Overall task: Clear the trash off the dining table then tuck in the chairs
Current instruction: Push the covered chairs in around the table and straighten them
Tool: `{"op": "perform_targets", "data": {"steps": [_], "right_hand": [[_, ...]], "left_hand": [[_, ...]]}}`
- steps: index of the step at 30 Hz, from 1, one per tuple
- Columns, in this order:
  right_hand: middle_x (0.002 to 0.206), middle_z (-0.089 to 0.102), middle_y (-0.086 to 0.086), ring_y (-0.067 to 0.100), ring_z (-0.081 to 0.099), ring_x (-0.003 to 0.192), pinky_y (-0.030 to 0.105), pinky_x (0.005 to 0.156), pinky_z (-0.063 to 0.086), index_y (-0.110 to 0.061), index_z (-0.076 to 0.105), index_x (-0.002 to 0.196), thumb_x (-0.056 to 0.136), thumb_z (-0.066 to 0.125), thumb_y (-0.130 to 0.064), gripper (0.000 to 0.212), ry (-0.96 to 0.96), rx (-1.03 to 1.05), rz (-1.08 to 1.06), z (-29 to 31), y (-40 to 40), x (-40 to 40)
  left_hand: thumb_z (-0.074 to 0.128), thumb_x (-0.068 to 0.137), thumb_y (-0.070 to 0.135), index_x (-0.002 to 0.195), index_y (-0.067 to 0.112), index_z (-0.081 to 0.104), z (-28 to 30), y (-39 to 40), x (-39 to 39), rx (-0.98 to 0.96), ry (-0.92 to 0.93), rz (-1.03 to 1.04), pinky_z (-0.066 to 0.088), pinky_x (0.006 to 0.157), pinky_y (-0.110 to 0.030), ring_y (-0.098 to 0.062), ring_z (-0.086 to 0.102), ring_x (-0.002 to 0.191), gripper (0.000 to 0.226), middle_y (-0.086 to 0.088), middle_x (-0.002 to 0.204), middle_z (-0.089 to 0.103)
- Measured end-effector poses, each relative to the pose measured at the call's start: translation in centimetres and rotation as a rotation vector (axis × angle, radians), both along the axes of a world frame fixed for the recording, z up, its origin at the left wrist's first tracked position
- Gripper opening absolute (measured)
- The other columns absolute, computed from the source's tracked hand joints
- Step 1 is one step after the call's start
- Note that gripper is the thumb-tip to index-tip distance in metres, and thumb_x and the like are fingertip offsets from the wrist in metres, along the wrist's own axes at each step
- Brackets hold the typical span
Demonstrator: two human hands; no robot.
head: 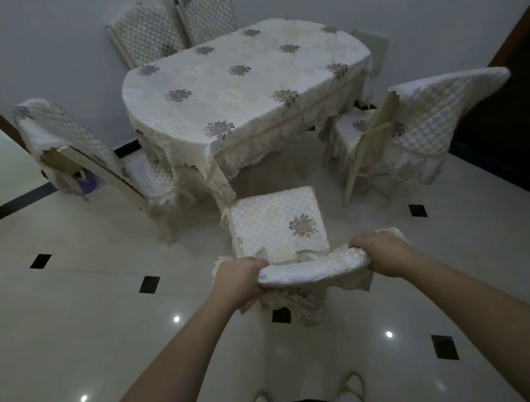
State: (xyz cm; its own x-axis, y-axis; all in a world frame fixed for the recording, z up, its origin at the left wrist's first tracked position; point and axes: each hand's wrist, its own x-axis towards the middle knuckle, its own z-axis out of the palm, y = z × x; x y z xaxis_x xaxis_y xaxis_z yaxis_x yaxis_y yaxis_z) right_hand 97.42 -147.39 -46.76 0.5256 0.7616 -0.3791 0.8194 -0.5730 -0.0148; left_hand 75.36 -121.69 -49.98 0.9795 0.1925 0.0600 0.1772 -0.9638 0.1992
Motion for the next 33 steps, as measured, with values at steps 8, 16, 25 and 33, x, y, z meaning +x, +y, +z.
{"op": "perform_targets", "data": {"steps": [8,16,25,33], "right_hand": [[0.101,0.065,-0.013,0.015,0.059,0.099,0.032,0.085,0.039,-0.038,0.064,0.104,0.058,0.063,-0.064,0.053,0.037,0.249,0.001,-3.0,0.0,5.2],[0.096,0.068,-0.008,0.017,0.061,0.095,0.030,0.077,0.032,-0.034,0.066,0.099,0.069,0.061,-0.059,0.039,-0.017,0.216,0.121,-1.4,1.2,9.9],[0.102,0.063,-0.010,0.020,0.057,0.105,0.044,0.095,0.033,-0.039,0.062,0.099,0.065,0.065,-0.062,0.042,-0.016,0.124,0.090,-1.7,2.2,16.1],[0.098,0.064,-0.009,0.020,0.059,0.100,0.037,0.089,0.035,-0.040,0.061,0.099,0.062,0.060,-0.068,0.047,-0.057,0.118,0.139,-2.4,2.2,19.9]], "left_hand": [[0.067,0.059,0.047,0.070,0.032,0.070,-0.2,-1.6,5.1,0.071,0.006,0.065,0.026,0.046,-0.019,-0.018,0.060,0.046,0.019,0.005,0.057,0.061],[0.065,0.077,0.046,0.111,0.039,0.065,1.4,-2.7,9.3,-0.002,0.271,0.209,0.043,0.074,-0.026,-0.017,0.066,0.095,0.035,0.006,0.104,0.069],[0.059,0.080,0.056,0.115,0.040,0.063,1.7,-3.7,14.4,-0.036,0.300,0.307,0.047,0.073,-0.028,-0.019,0.066,0.093,0.039,0.004,0.102,0.071],[0.059,0.076,0.068,0.108,0.041,0.063,1.1,-4.3,16.7,-0.085,0.257,0.303,0.047,0.072,-0.028,-0.015,0.065,0.088,0.042,0.008,0.094,0.070]]}}
